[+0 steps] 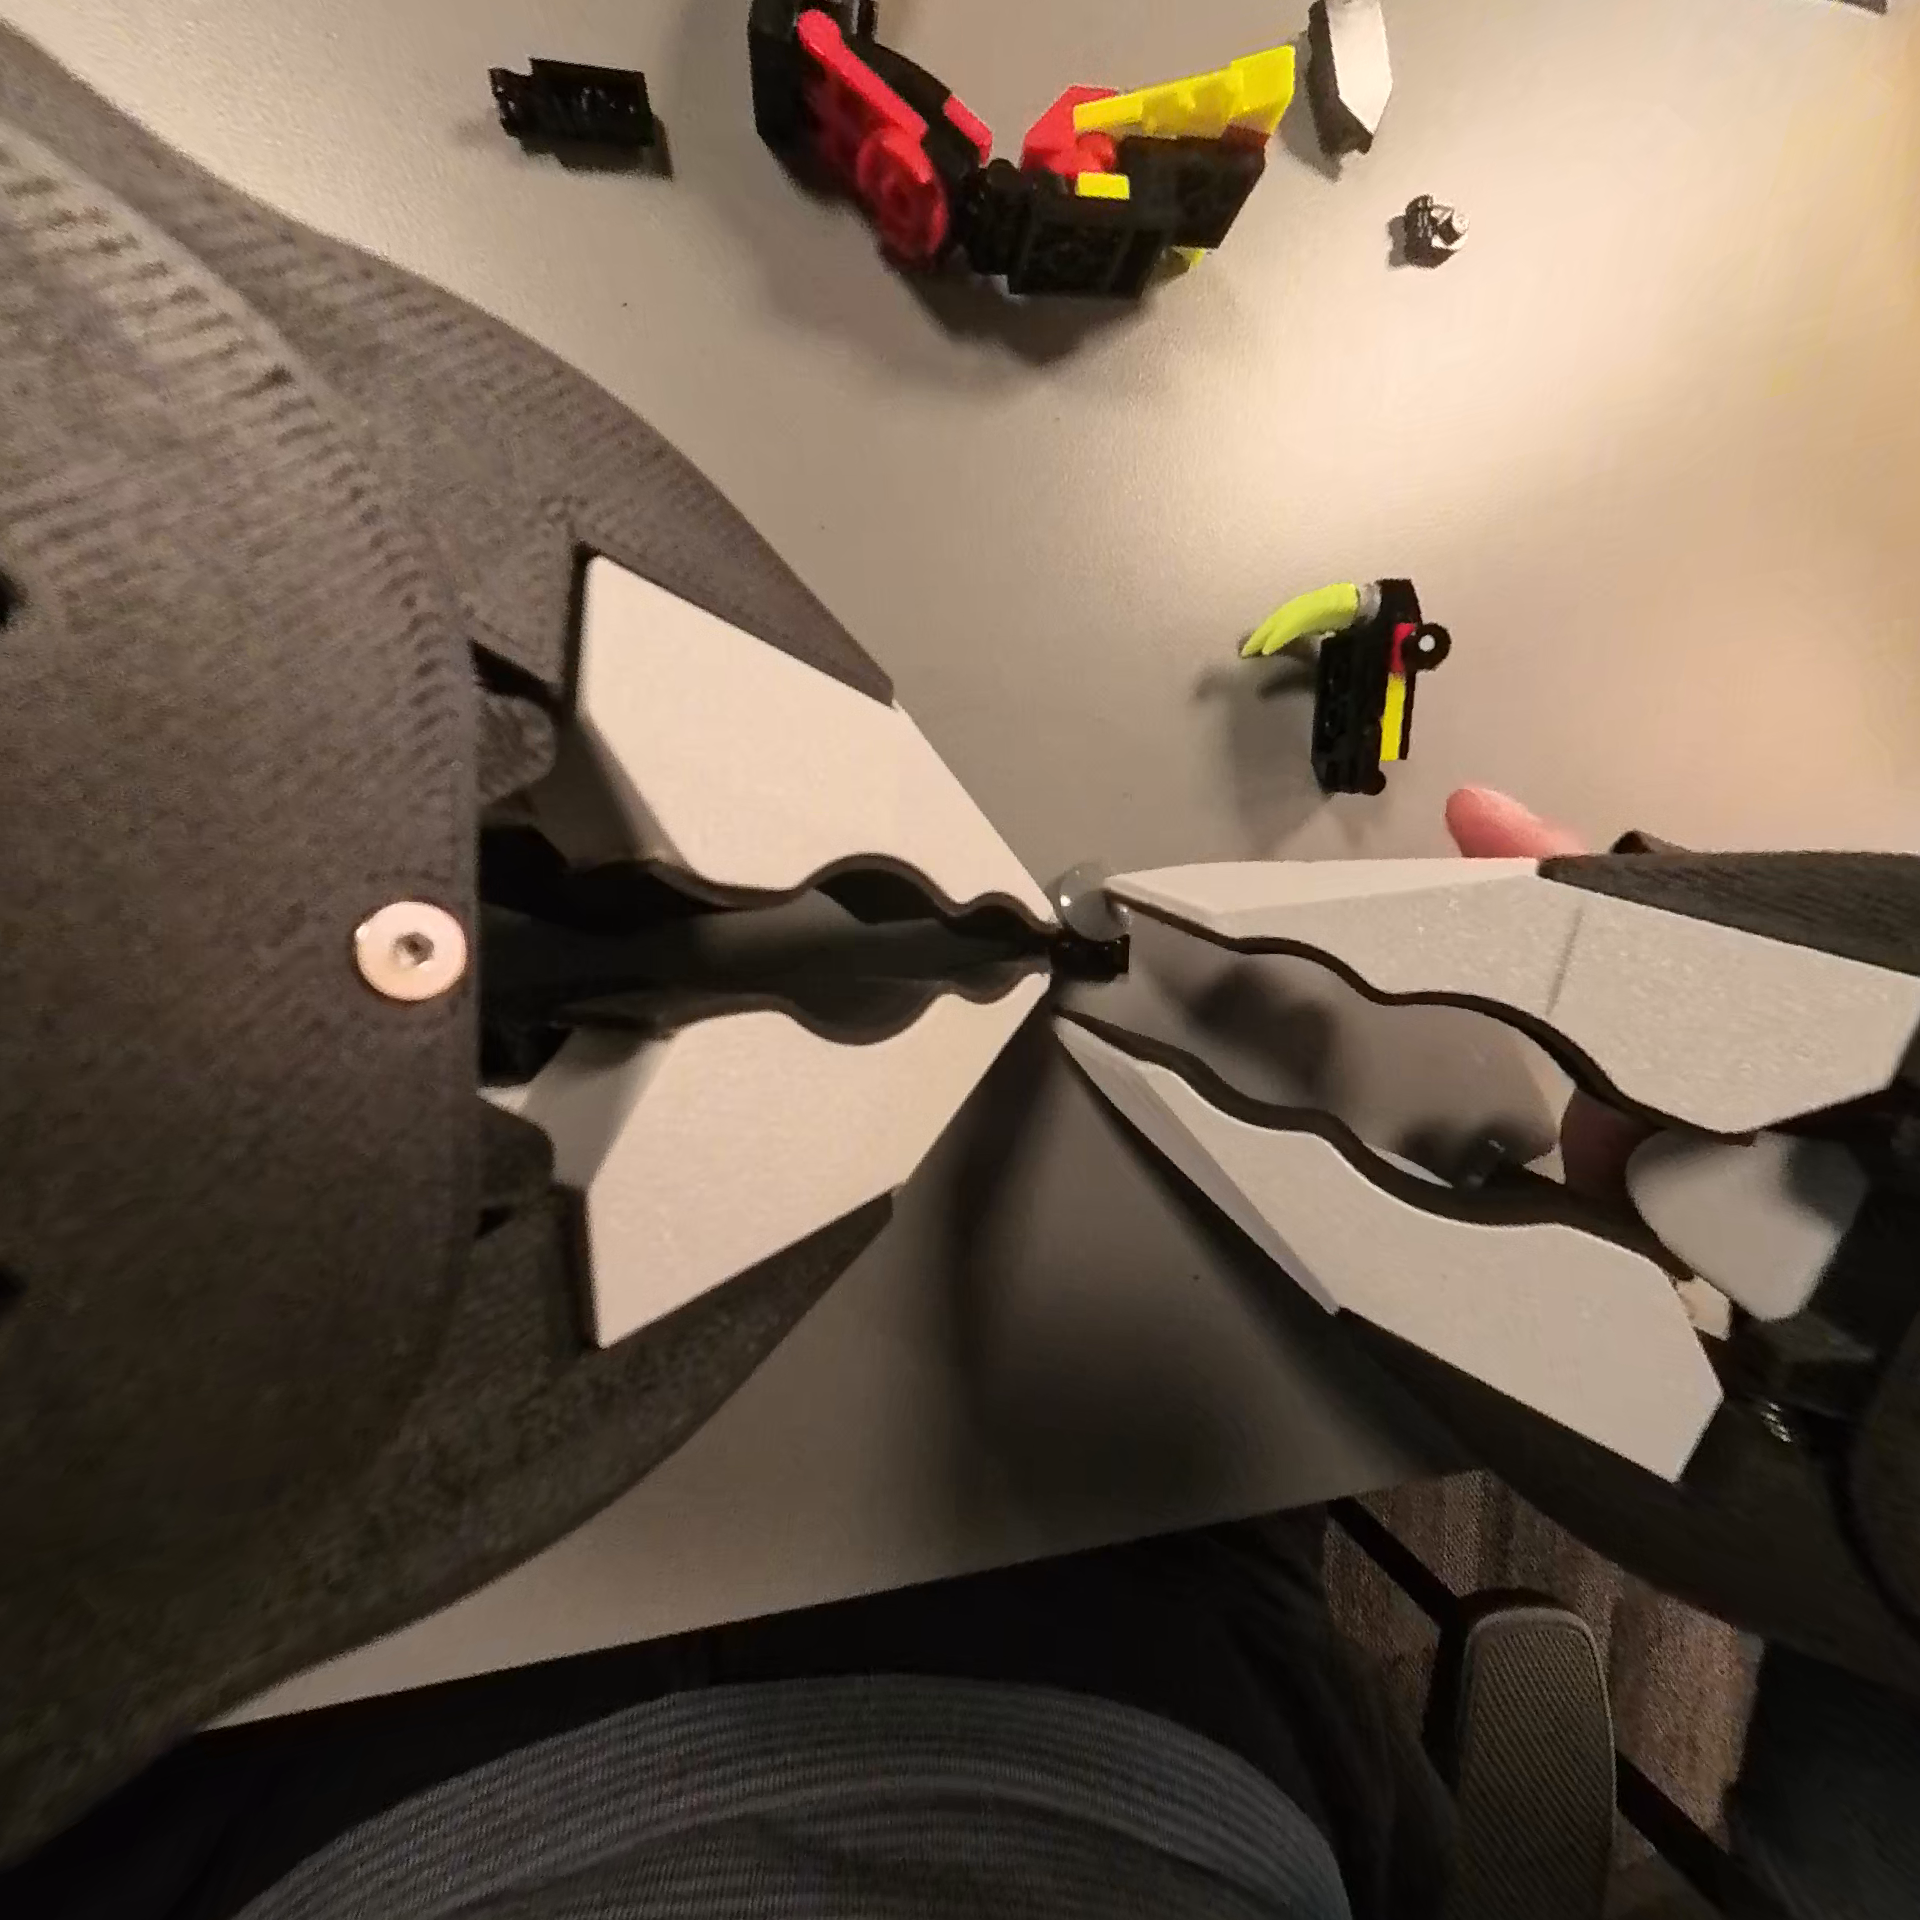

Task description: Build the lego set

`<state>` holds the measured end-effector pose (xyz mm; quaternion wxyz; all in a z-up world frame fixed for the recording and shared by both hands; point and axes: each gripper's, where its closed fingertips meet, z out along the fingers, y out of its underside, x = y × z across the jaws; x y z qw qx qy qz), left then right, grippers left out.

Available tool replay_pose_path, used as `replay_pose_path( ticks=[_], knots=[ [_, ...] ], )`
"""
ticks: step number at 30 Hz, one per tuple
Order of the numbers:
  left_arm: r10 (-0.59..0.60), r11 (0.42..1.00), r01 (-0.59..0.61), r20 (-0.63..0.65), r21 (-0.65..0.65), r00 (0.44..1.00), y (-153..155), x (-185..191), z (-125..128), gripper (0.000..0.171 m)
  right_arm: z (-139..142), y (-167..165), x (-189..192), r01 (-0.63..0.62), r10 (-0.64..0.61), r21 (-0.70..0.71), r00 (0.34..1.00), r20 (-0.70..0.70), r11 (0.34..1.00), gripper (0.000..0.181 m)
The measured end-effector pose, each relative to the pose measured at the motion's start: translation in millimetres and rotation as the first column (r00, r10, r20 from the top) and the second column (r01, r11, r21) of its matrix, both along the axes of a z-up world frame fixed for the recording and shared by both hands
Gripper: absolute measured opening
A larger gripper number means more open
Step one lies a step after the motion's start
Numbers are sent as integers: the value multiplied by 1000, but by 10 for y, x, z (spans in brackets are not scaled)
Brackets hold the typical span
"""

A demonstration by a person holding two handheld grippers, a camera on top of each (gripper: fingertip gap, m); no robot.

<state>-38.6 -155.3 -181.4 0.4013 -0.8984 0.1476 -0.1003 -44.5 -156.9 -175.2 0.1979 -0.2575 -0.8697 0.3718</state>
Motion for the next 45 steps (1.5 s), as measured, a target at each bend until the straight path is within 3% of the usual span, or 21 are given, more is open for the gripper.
replay_pose_path(
  ticks=[8, 18, 24, 30, 37, 45],
  knots=[
    [1, 1000, -1, 2, 0, 1000, 0, 0, 0, 2, -29, -14, 1, -3, 4, -20, 999, 50, 1000, 28],
    [19, 1000, -18, 49, -16, 999, -1, 0, 3, 2, -15, 9, 20, -32, 40, 126, 997, -61, 991, 18],
    [16, 1000, -16, 39, -13, 999, -2, 1, 2, 2, -18, -43, 2, -13, 15, -32, 998, 69, 999, 30],
    [-4, 1000, 4, 13, -6, 1000, -10, 6, 0, 2, 39, 1, -61, 51, -4, -211, 976, 219, 976, 21],
    [-11, 1000, 12, 8, -4, 1000, -13, 11, -1, 2, -11, 14, -63, 46, 20, -214, 954, 299, 976, 13],
    [-12, 1000, 12, 9, -5, 1000, -13, 12, -1, 2, 33, 19, -22, 14, 37, -205, 969, 244, 979, 5]
  ],
)
